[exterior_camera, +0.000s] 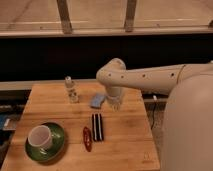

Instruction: Push the eraser across the table

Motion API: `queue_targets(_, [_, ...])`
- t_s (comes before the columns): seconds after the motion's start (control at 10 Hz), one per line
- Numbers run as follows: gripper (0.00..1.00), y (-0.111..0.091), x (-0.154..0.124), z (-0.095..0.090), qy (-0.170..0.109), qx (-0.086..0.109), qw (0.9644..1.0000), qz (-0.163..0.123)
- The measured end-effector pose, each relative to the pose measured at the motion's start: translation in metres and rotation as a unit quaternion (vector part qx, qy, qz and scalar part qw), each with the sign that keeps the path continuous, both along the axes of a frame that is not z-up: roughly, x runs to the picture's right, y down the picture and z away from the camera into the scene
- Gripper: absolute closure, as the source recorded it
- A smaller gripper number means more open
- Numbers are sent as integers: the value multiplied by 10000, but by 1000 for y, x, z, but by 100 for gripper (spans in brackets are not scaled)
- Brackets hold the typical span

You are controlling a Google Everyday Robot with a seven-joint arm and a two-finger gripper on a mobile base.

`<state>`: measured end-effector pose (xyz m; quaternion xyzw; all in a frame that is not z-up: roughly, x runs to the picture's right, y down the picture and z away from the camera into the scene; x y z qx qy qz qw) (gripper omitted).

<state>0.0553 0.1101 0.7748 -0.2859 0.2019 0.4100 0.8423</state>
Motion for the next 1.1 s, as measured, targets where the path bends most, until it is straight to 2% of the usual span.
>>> queue_targets(0.2, [100,11,-12,10,-131,-166,9997,144])
queue_targets(0.6, [100,12,-12,11,-149,-195,9996,163])
queue_targets(0.8, [100,14,-13,13,-169,-274,9994,135])
queue_targets(1.1, [100,37,-22,41,-136,-557,9984,-6])
